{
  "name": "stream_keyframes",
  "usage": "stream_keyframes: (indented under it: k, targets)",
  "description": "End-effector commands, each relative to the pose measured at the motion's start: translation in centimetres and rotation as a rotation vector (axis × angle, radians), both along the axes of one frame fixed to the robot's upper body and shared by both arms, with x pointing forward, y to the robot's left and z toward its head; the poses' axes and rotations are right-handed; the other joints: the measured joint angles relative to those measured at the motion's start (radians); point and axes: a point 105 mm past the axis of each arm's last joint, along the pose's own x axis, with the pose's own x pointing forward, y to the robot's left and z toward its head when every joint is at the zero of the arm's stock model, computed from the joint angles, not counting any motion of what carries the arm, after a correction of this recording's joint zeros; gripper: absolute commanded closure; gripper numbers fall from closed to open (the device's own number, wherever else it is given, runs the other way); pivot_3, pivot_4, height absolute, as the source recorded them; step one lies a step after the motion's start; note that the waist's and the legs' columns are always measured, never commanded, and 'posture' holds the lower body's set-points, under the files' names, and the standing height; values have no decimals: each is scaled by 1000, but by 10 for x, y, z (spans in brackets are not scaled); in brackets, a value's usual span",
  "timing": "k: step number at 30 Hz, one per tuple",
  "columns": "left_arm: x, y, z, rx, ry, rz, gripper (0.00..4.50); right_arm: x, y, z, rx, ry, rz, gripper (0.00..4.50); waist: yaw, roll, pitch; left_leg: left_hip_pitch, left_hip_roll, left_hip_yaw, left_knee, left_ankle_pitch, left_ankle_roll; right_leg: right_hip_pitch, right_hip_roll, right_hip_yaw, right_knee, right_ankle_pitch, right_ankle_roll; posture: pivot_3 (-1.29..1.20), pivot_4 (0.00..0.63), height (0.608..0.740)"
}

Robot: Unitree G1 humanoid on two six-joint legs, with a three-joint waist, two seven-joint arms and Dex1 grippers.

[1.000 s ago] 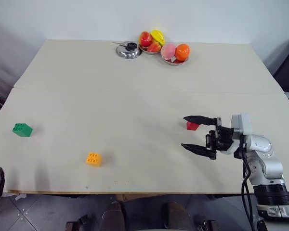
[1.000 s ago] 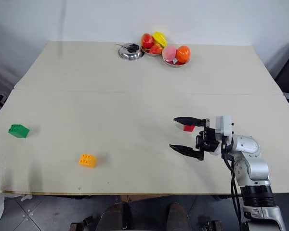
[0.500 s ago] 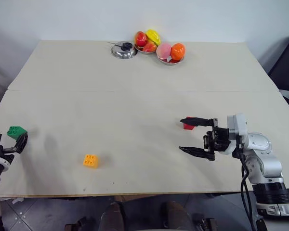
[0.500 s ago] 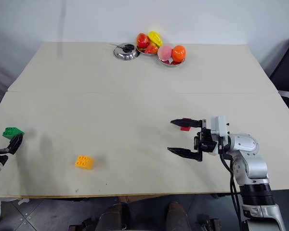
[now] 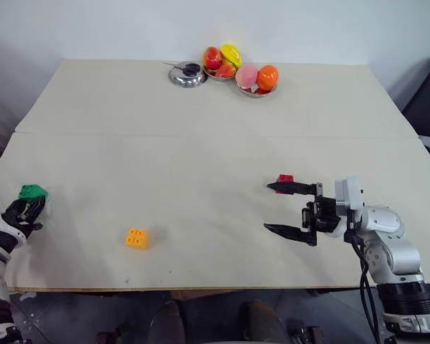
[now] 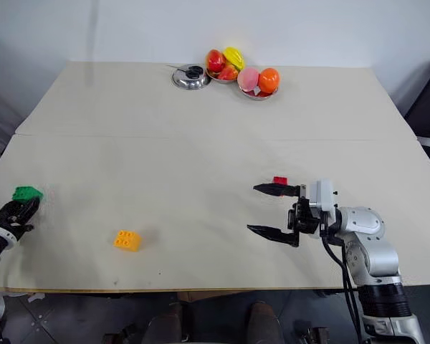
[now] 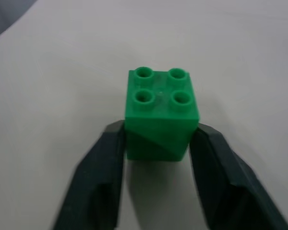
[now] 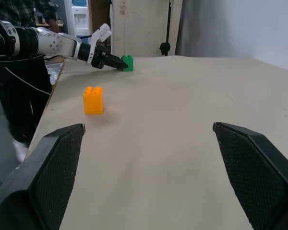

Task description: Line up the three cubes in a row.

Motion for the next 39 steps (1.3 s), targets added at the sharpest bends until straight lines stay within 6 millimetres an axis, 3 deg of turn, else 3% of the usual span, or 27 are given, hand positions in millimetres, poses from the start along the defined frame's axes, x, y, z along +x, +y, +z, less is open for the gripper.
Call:
stream_keyframes:
  k: [1, 3, 4, 6, 7, 9, 11, 13, 18, 28, 33, 37, 39]
  targets:
    - [11, -27, 48, 4, -204, -202, 3034, -5, -9, 9, 0, -60, -43, 0, 0, 0, 0, 0, 0, 0, 0, 0, 0, 0, 0, 0, 0, 0, 0, 0, 150, 740]
    - [15, -66, 76, -25, -323, -425, 3034, -8, -14, 8, 1, -57, -71, 0, 8, -1, 0, 0, 0, 0, 0, 0, 0, 0, 0, 0, 0, 0, 0, 0, 150, 740]
    - [15, -81, 82, -18, -338, -502, 3034, -11, -16, 8, 0, -54, -79, 0, 15, -1, 0, -1, 0, 0, 1, 0, 0, 1, 0, 0, 0, 0, 0, 0, 150, 740]
    - [27, -134, 85, 70, -281, -760, 3034, -16, -28, 6, -13, -43, -132, 0, 28, -1, 0, -1, 0, 0, 1, 0, 0, 1, 0, 0, 0, 0, 0, 0, 150, 740]
    - [34, -161, 85, 92, -251, -877, 3034, -17, -37, 5, -21, -38, -167, 0, 33, -1, 0, -1, 0, 0, 1, 0, 0, 1, 0, 0, 0, 0, 0, 0, 150, 740]
    - [41, -193, 84, 135, -212, -1013, 3034, -20, -46, 4, -36, -32, -205, 0, 39, 0, 0, 0, 0, 0, 2, 0, 0, 2, 0, 0, 0, 0, 0, 0, 150, 740]
    - [52, -244, 75, 217, -152, -1225, 3034, -22, -63, 3, -78, -32, -257, 0, 38, 0, 0, 0, 0, 0, 3, 0, 0, 2, 0, 0, 0, 0, 0, 0, 150, 740]
    - [65, -282, 67, 296, -108, -1356, 3034, -22, -76, 6, -100, -34, -302, 0, 45, 0, 0, 0, 0, 0, 3, 1, 0, 2, 1, 0, -1, 0, 1, 0, 150, 740]
    - [93, -347, 46, 447, -15, -1532, 3034, -33, -90, 11, -123, -35, -355, 0, 44, -1, 0, 0, -1, 0, 3, 1, 0, 2, 1, 0, -4, 1, 1, 0, 150, 740]
    - [106, -388, 31, 510, 66, -1564, 3034, -52, -80, 12, -98, -48, -429, 0, 34, -3, 2, -2, -1, 0, 0, 0, 0, 1, 2, -1, -10, 1, 2, 0, 150, 740]
    - [106, -393, 20, 567, 117, -1567, 3034, -58, -75, 13, -86, -49, -444, 0, 35, -3, 2, -3, -1, -1, 1, 0, 1, 1, 2, -1, -10, 1, 2, 0, 150, 740]
    - [108, -396, 25, 488, 117, -1542, 3034, -63, -72, 13, -79, -46, -451, 0, 38, -3, 2, -3, -1, -2, 1, 0, 1, 2, 2, -1, -9, 1, 2, 0, 150, 740]
    - [108, -396, 27, 486, 93, -1547, 2294, -64, -71, 13, -77, -42, -449, 0, 39, -3, 2, -3, -1, -2, 1, 0, 1, 2, 2, -1, -9, 1, 2, 0, 150, 740]
